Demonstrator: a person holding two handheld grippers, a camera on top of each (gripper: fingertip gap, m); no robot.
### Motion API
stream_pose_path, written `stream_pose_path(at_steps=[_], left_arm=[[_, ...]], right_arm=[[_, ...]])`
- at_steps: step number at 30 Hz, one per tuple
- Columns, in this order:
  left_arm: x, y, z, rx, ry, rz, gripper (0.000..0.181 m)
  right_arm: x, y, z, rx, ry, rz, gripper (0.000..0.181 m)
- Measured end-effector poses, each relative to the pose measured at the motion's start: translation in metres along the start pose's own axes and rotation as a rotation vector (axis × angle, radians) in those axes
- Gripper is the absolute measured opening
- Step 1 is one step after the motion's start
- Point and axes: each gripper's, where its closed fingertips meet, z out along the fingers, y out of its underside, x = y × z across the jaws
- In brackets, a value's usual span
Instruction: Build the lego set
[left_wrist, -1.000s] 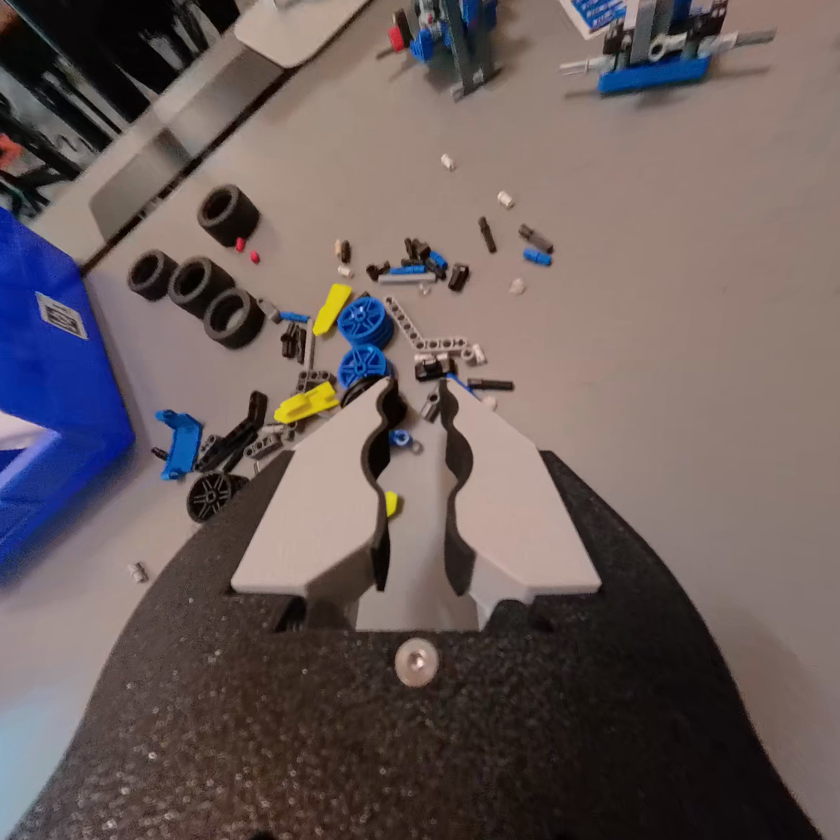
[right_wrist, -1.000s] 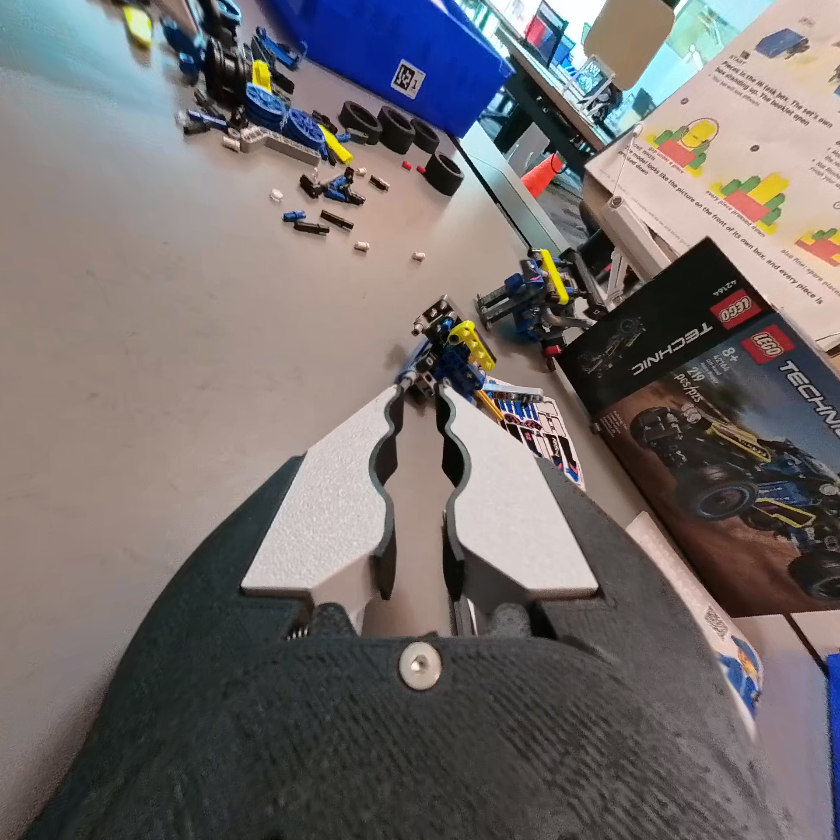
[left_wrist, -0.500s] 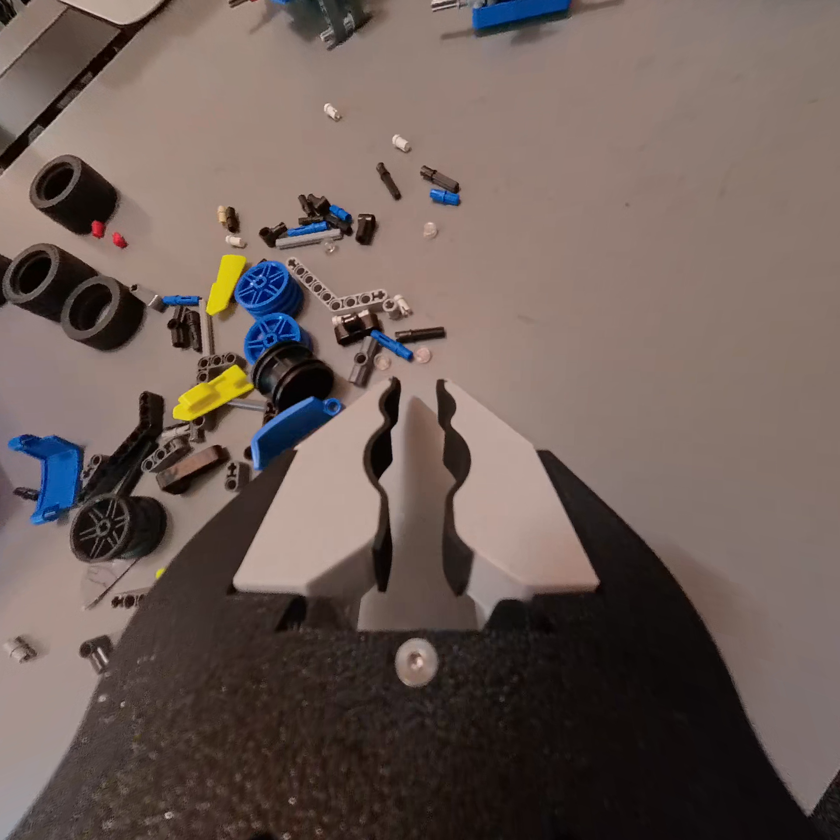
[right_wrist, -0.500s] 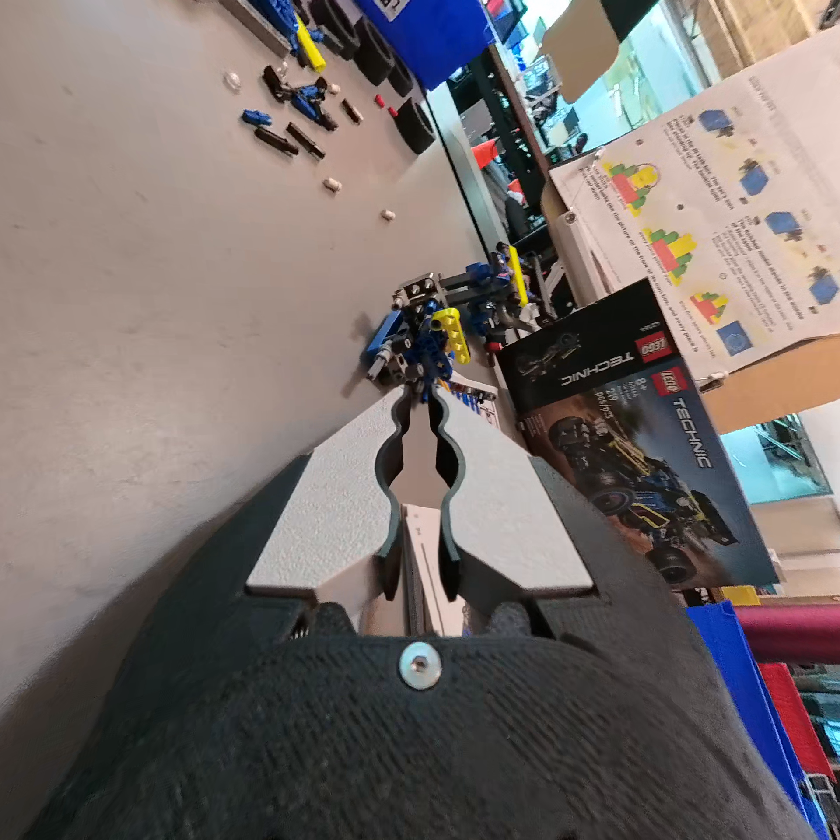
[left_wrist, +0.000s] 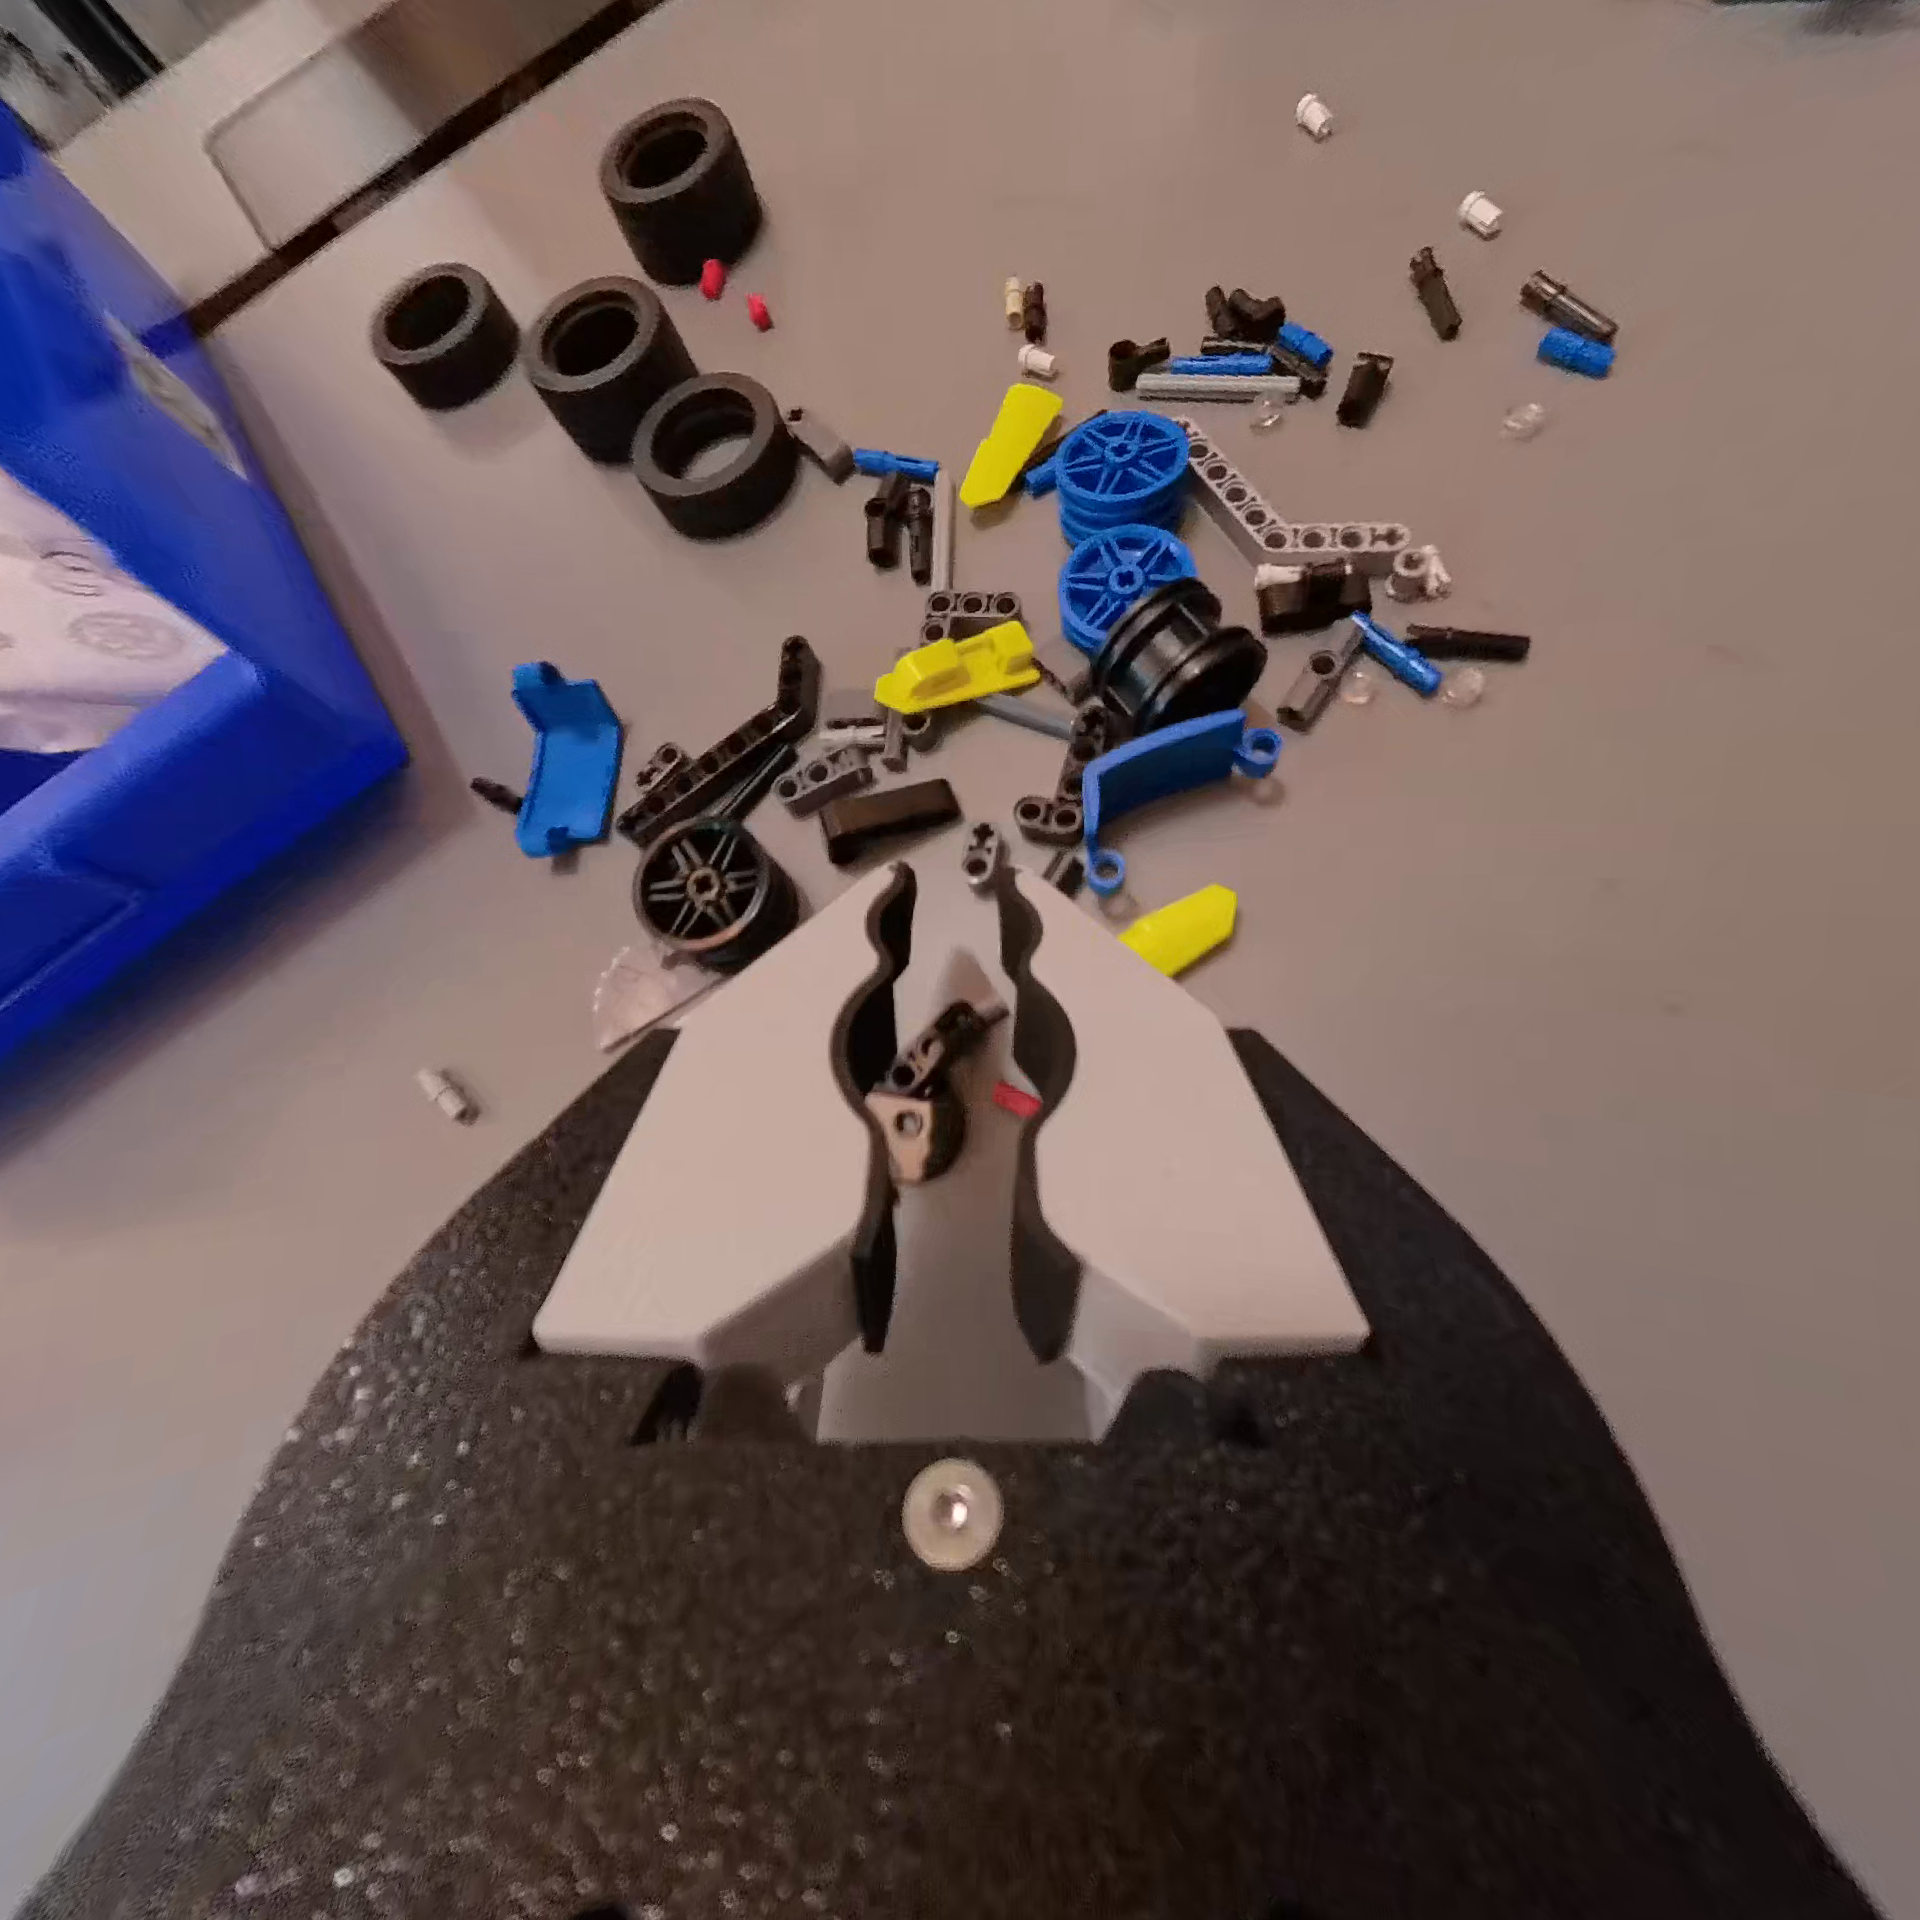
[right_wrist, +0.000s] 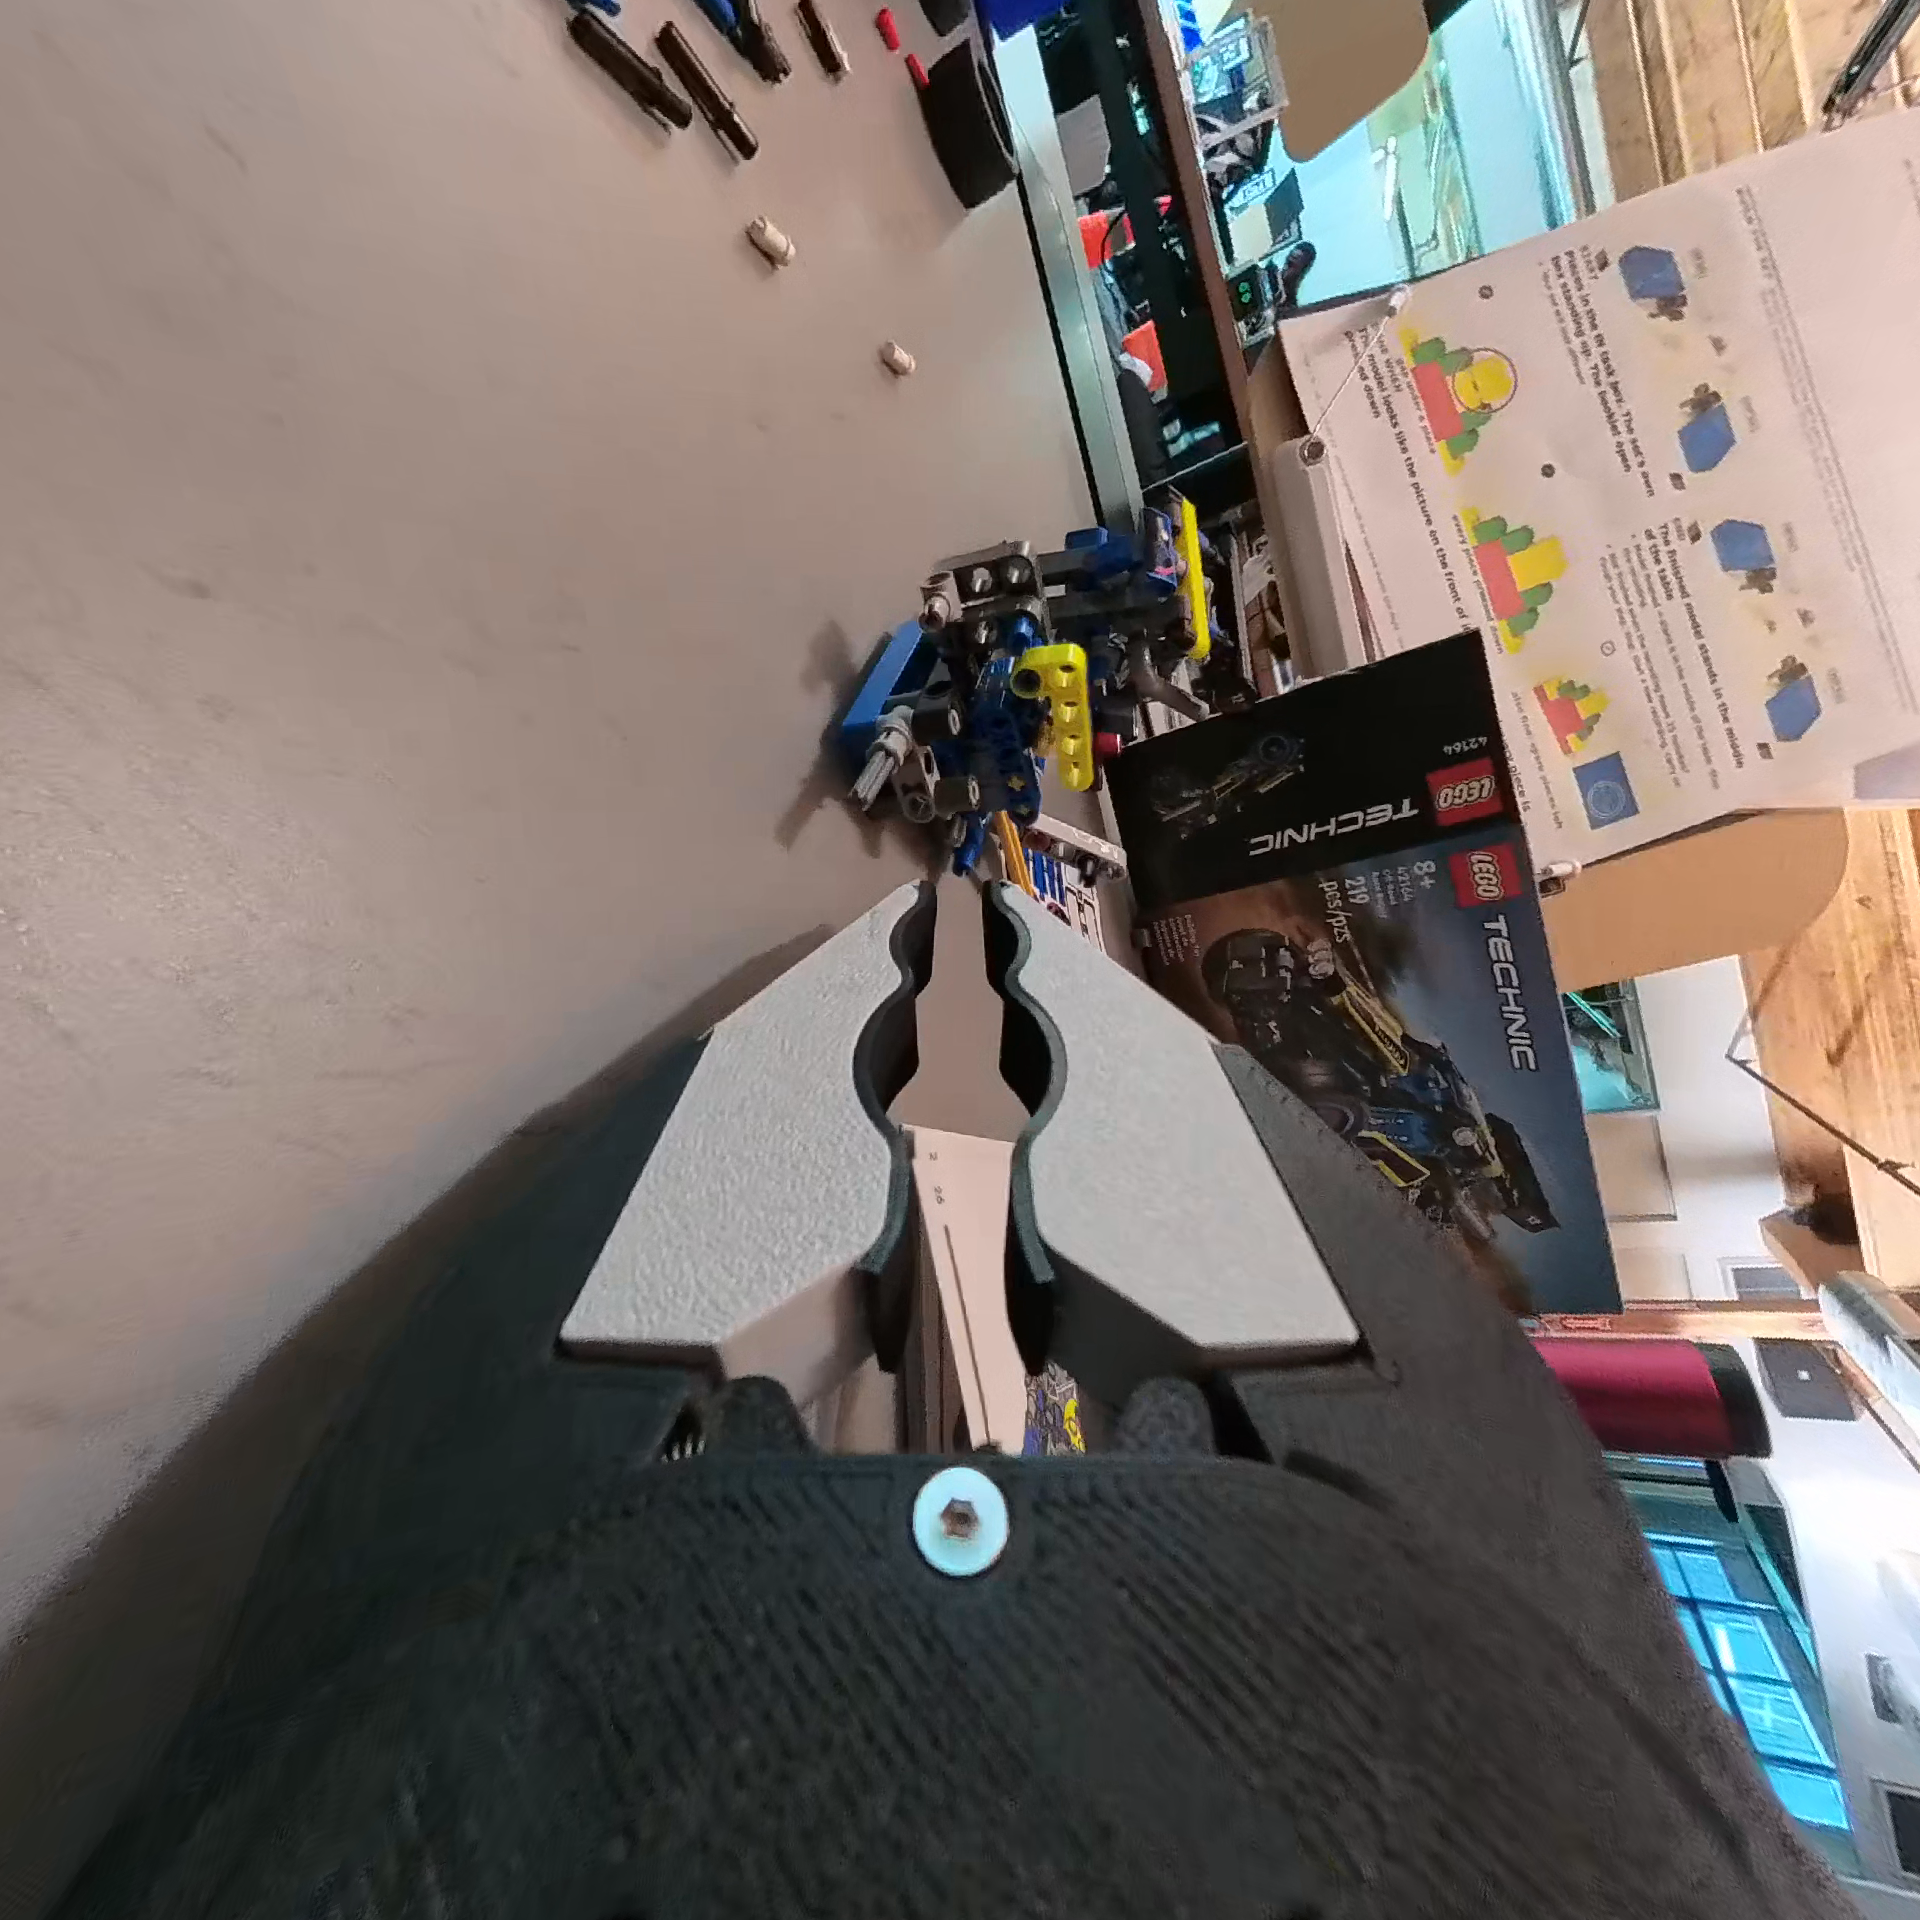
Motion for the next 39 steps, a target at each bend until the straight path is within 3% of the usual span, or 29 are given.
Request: stream_pose_path(at_steps=[6, 8, 12, 15, 18, 20, 23, 26, 29, 34, 39], left_arm=[[0.006, 0.009, 0.028, -0.14, 0.105, -0.061, 0.011], [0.009, 0.004, 0.03, -0.126, 0.126, -0.083, 0.004], [0.007, 0.0, 0.03, -0.131, 0.064, -0.029, 0.004], [0.003, -0.024, 0.02, -0.05, -0.006, -0.028, 0.004], [0.013, -0.065, 0.004, 0.066, -0.062, 0.038, 0.004], [0.045, -0.094, 0.002, 0.134, -0.003, 0.113, 0.004], [0.123, -0.122, 0.019, 0.175, 0.212, 0.201, 0.004], [0.197, -0.126, 0.043, 0.164, 0.406, 0.259, 0.004], [0.246, -0.121, 0.061, 0.125, 0.538, 0.301, 0.004], [0.282, -0.116, 0.077, 0.077, 0.659, 0.361, 0.004], [0.29, -0.115, 0.082, 0.046, 0.71, 0.356, 0.004]], right_arm=[[0.005, 0.002, -0.002, 0.004, 0.015, 0.038, 0.008], [0.004, 0.001, -0.002, 0.009, 0.012, 0.035, 0.008], [0.004, -0.004, -0.004, 0.038, 0.008, 0.043, 0.007], [0.007, -0.007, -0.007, 0.058, 0.008, 0.07, 0.007], [0.004, -0.013, -0.012, 0.093, -0.025, 0.085, 0.006], [0.001, -0.016, -0.016, 0.111, -0.048, 0.092, 0.005], [-0.003, -0.015, -0.021, 0.111, -0.089, 0.104, 0.004], [0.003, -0.014, -0.026, 0.127, -0.093, 0.155, 0.004], [0.003, -0.009, -0.031, 0.136, -0.115, 0.183, 0.004], [-0.002, -0.003, -0.033, 0.121, -0.177, 0.226, 0.005], [-0.005, 0.001, -0.033, 0.114, -0.193, 0.23, 0.005]])
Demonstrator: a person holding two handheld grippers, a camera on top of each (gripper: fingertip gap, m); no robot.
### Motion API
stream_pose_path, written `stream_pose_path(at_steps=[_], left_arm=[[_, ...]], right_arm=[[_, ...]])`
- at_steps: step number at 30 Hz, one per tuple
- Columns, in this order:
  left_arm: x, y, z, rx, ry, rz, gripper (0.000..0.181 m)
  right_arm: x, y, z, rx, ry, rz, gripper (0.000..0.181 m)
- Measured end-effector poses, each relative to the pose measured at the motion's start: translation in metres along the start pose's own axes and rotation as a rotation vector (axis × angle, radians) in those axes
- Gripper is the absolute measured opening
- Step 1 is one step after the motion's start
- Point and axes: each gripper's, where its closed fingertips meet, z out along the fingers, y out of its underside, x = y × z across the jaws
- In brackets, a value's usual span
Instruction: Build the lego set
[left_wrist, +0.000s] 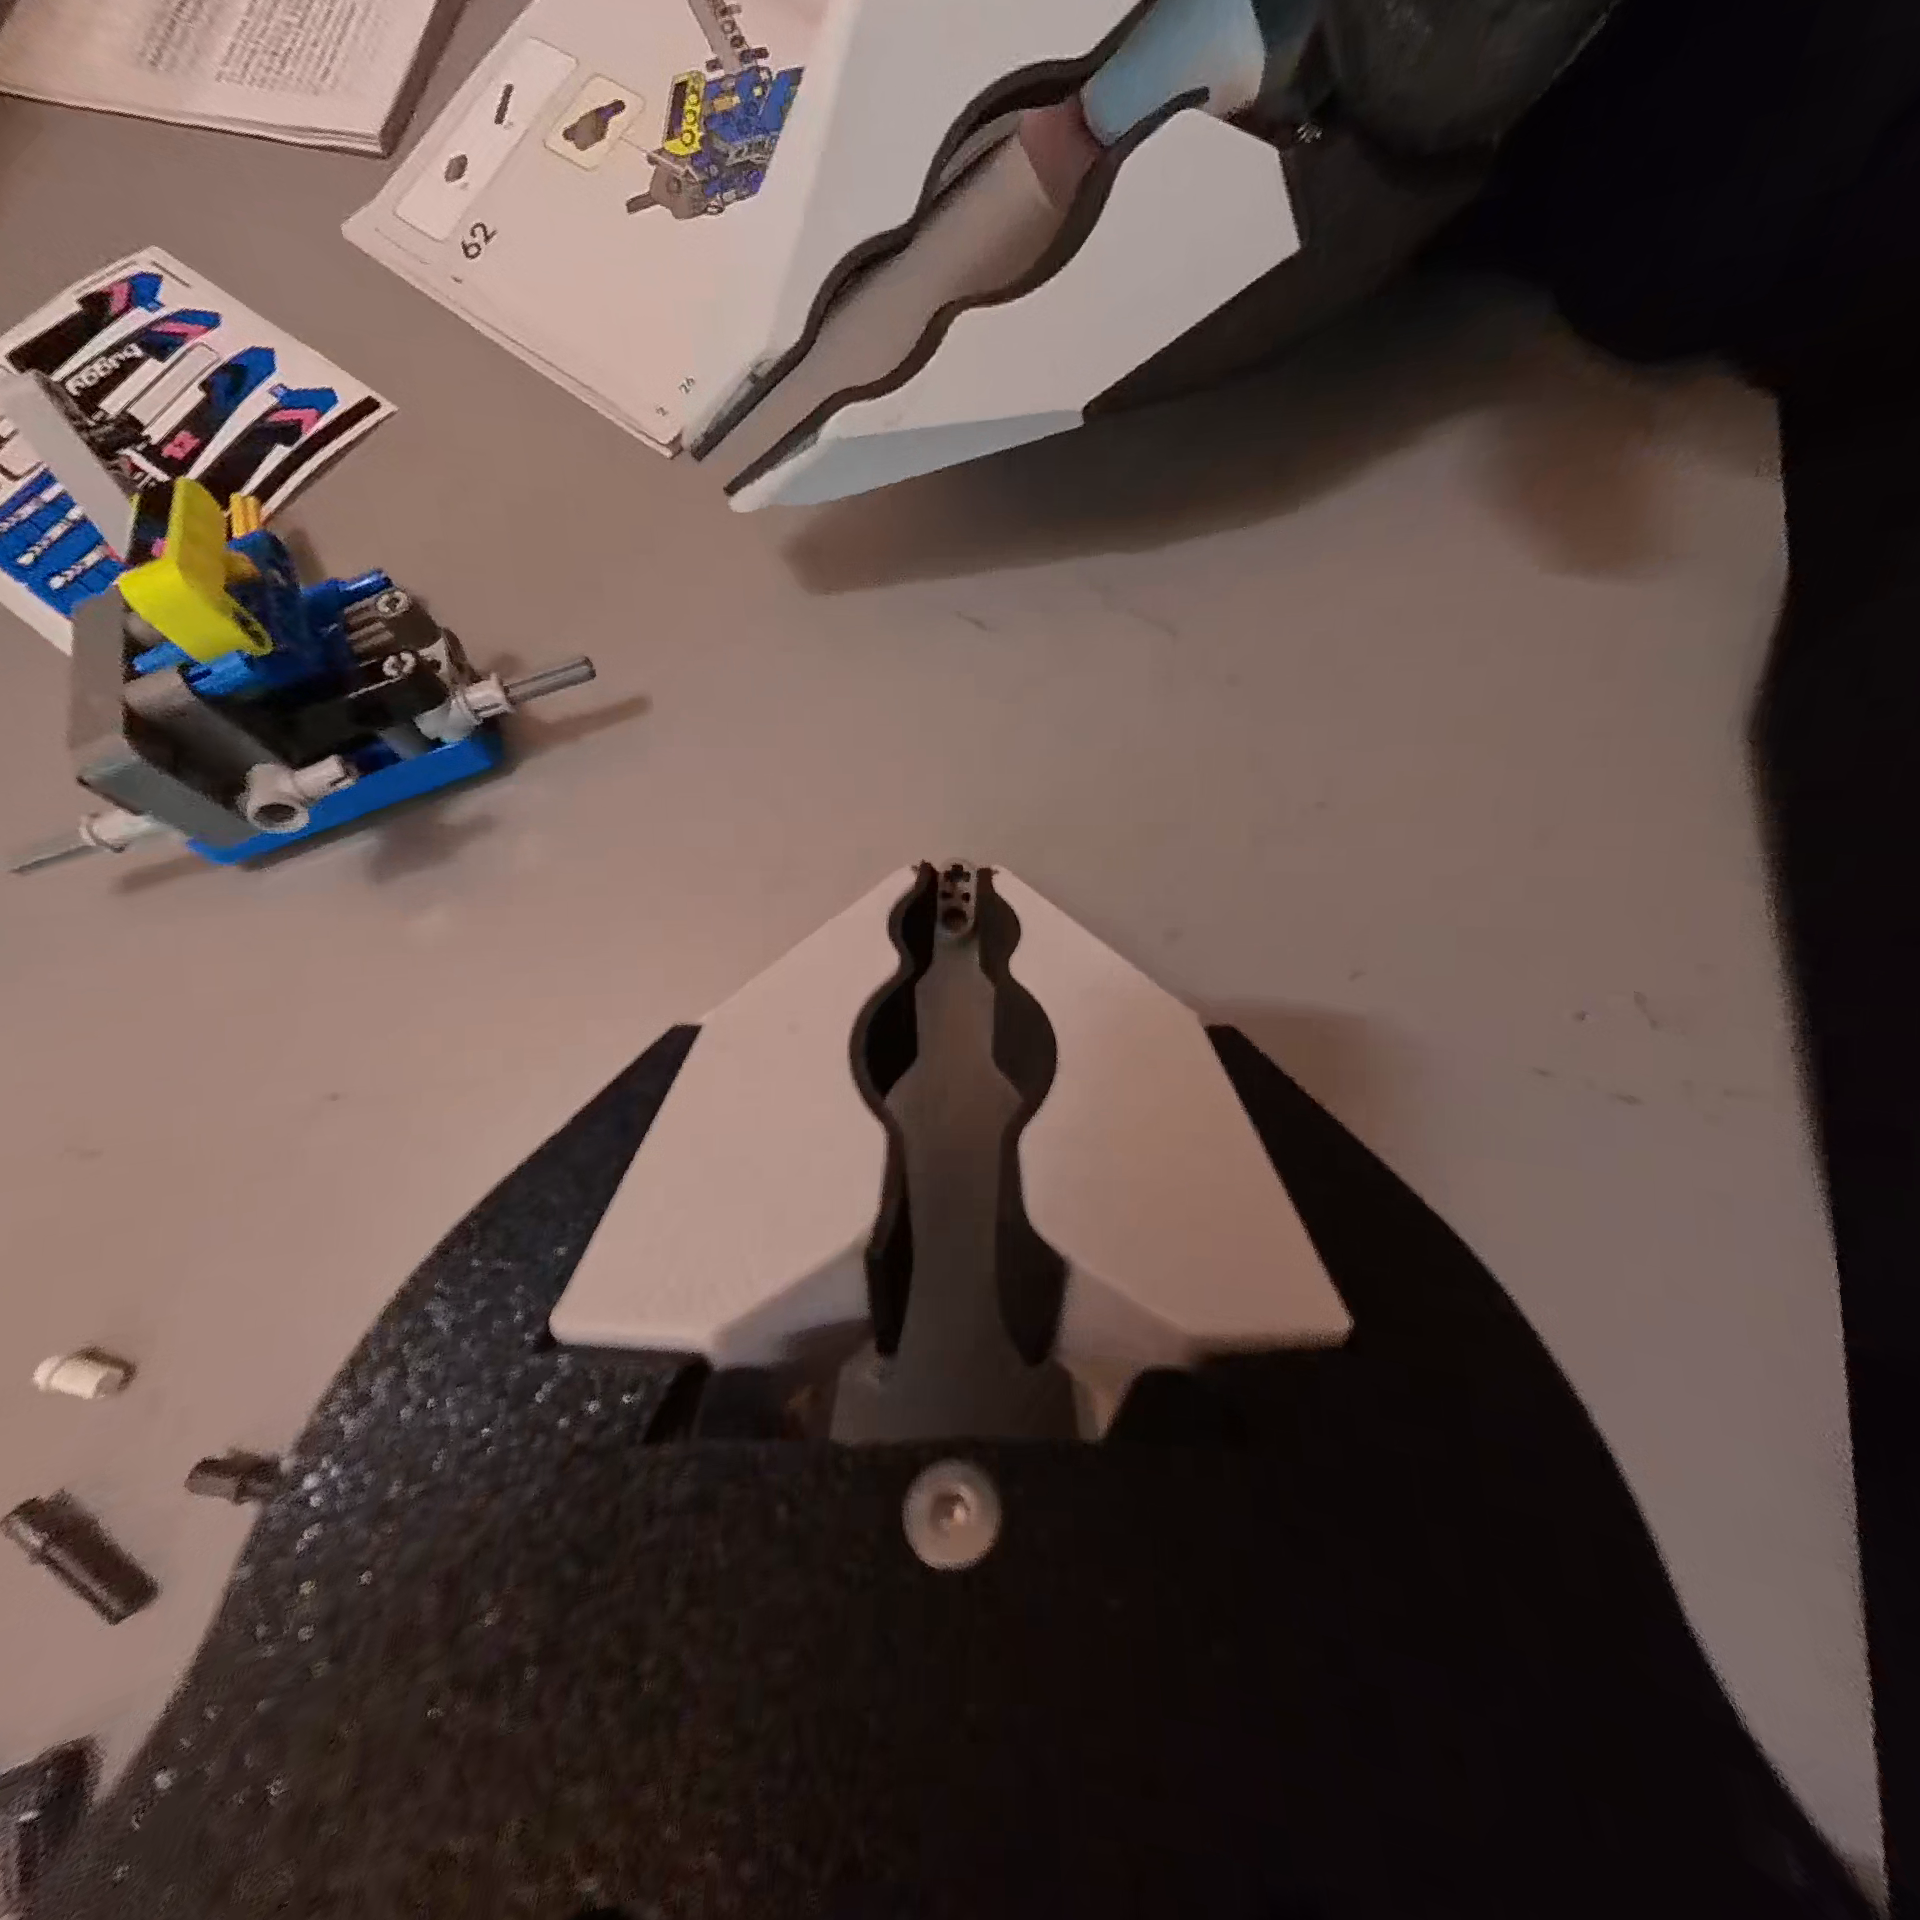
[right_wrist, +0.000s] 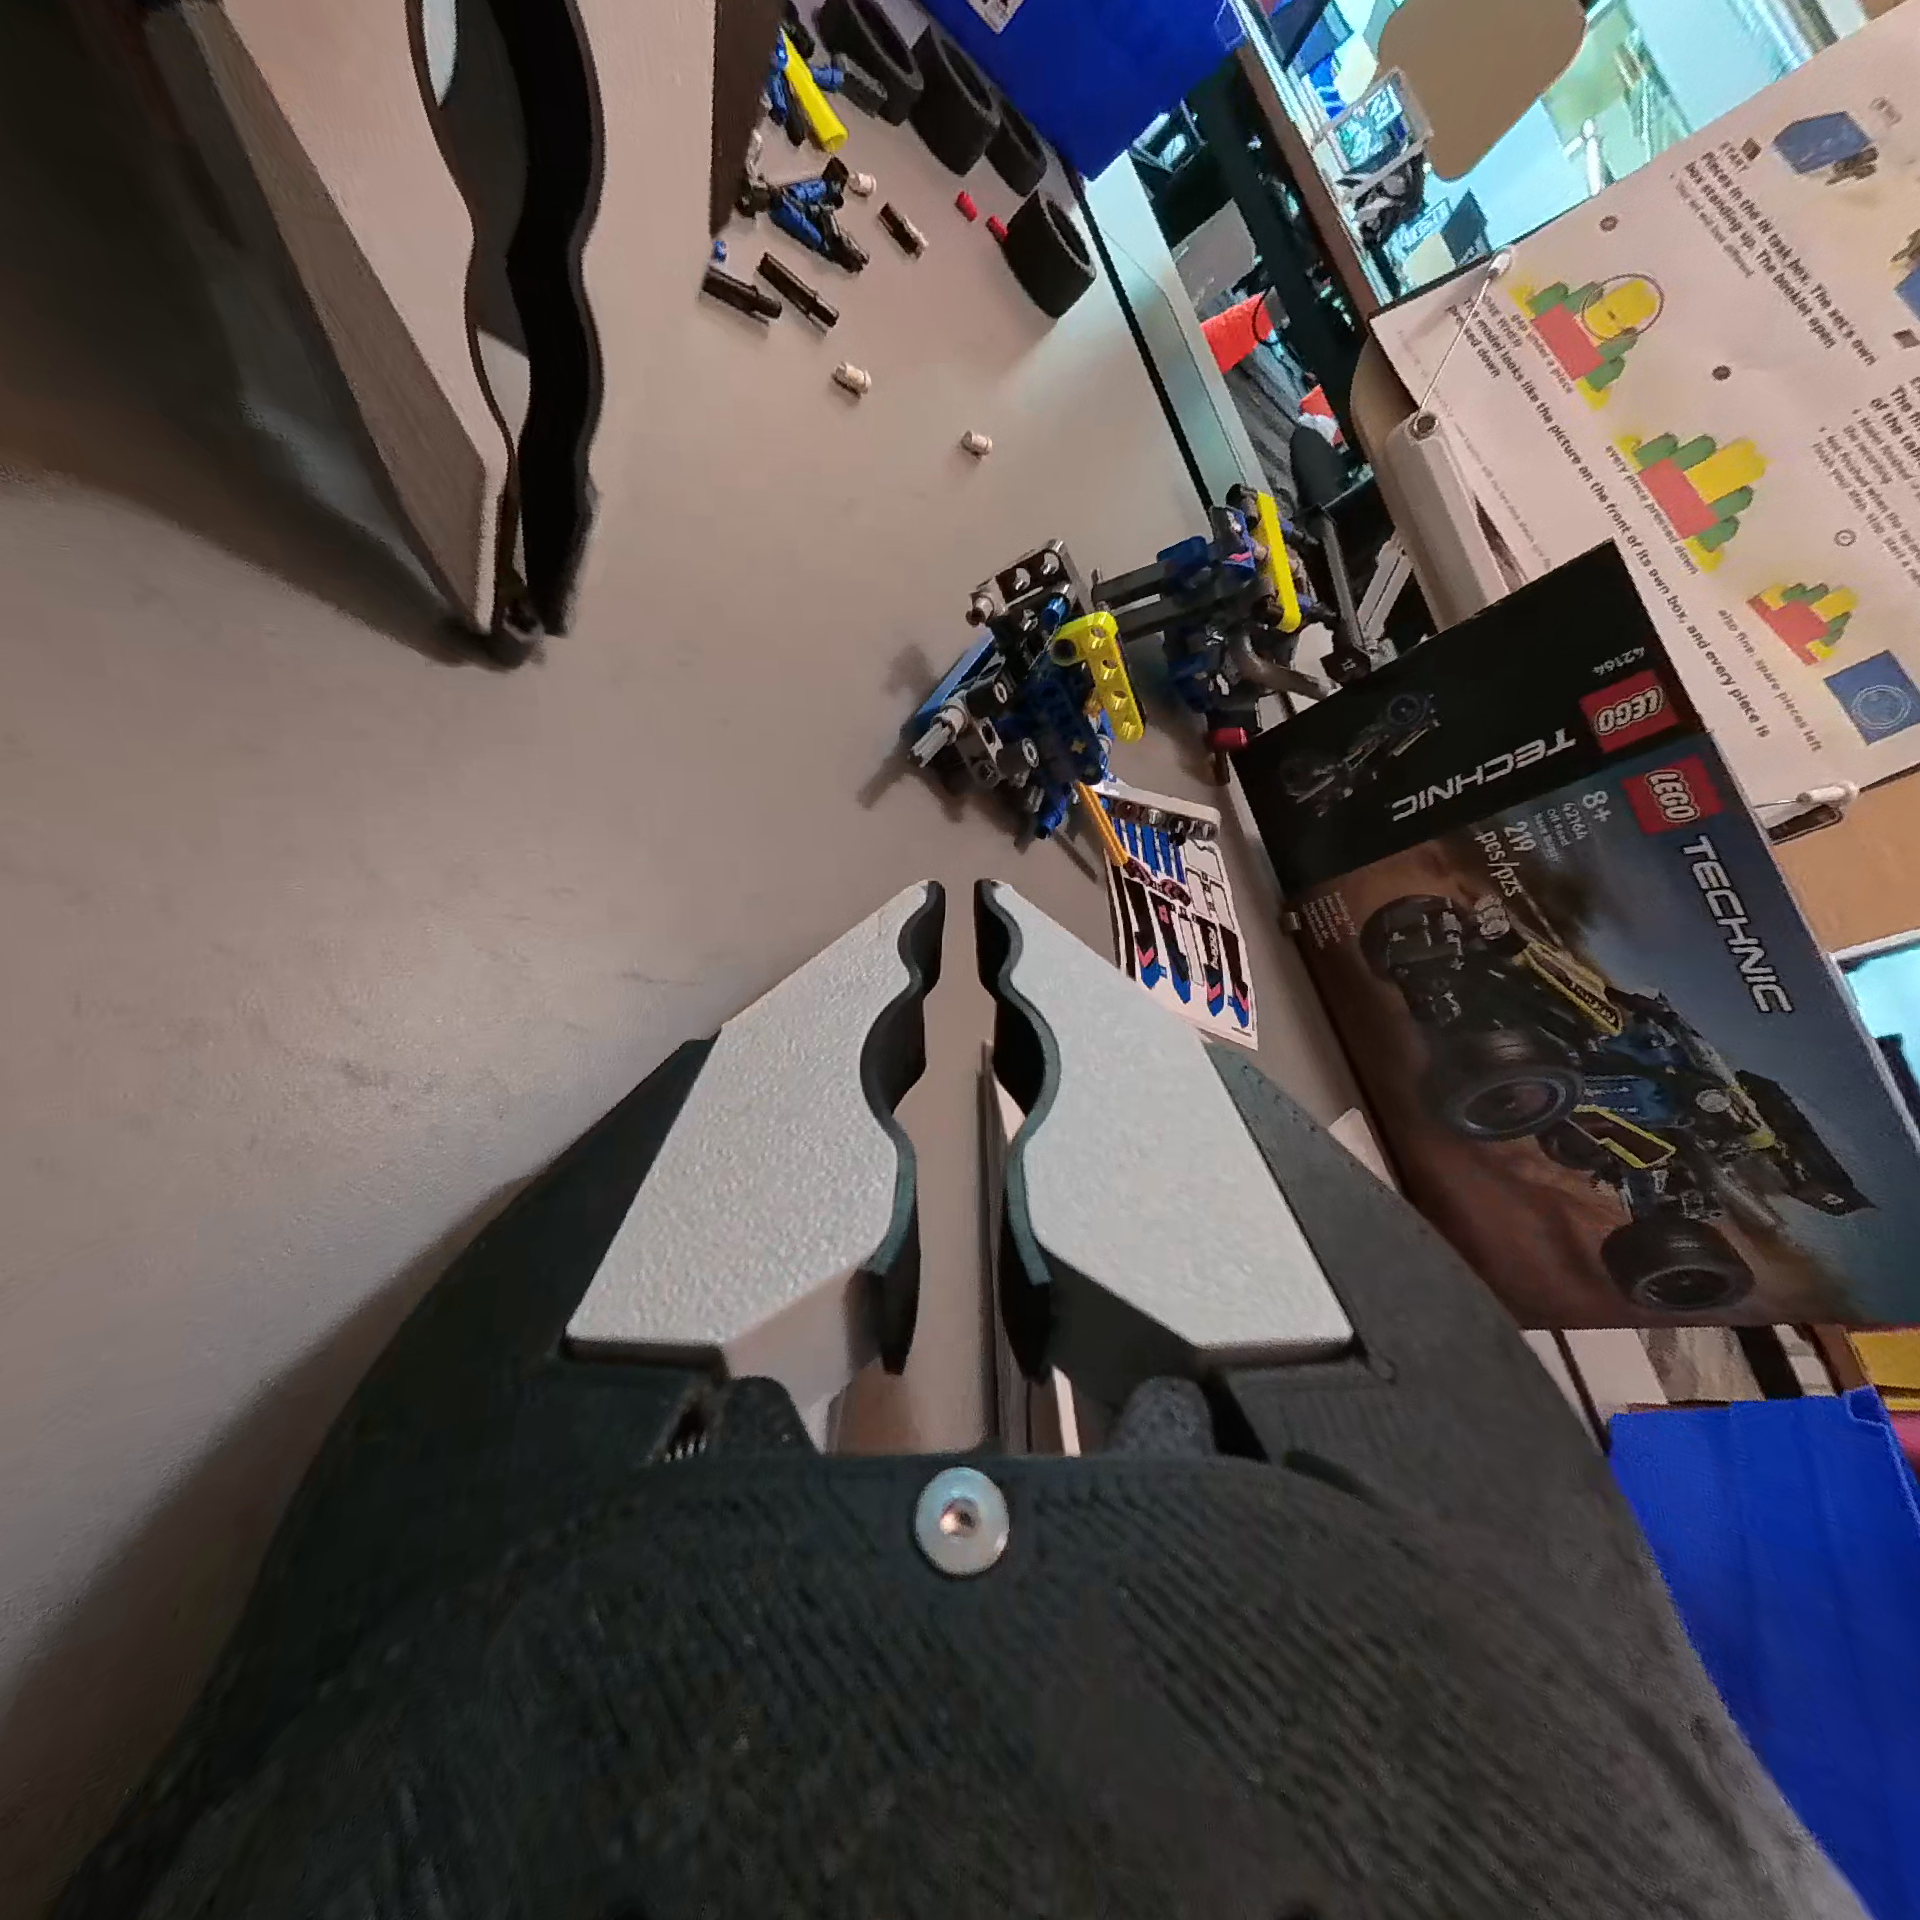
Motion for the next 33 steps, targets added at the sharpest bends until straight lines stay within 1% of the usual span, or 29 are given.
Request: stream_pose_path(at_steps=[10, 12, 16, 20, 23, 26, 32, 33], left_arm=[[0.002, 0.004, 0.0, -0.005, -0.016, 0.038, 0.009], [0.002, 0.003, -0.001, 0.004, -0.011, 0.038, 0.014], [-0.005, -0.008, -0.009, 0.085, -0.035, 0.027, 0.026], [-0.027, -0.016, -0.028, 0.158, -0.181, 0.047, 0.047], [-0.041, -0.023, -0.044, 0.221, -0.283, 0.082, 0.055], [-0.057, -0.024, -0.057, 0.248, -0.38, 0.09, 0.059], [-0.091, -0.023, -0.084, 0.294, -0.565, 0.053, 0.084], [-0.096, -0.021, -0.087, 0.294, -0.603, 0.046, 0.086]], right_arm=[[-0.007, -0.002, 0.005, 0.004, -0.035, -0.016, 0.004], [-0.007, -0.001, 0.005, -0.003, -0.034, -0.02, 0.004], [-0.004, -0.001, 0.004, 0.01, -0.019, -0.01, 0.003], [-0.004, -0.001, 0.008, 0.01, -0.01, -0.039, 0.002], [-0.004, -0.002, 0.01, 0.011, 0.0, -0.064, 0.001], [-0.003, 0.0, 0.012, 0.004, 0.014, -0.082, 0.001], [0.008, 0.003, 0.014, -0.013, 0.101, -0.125, 0.002], [0.009, 0.003, 0.014, -0.018, 0.114, -0.129, 0.002]])
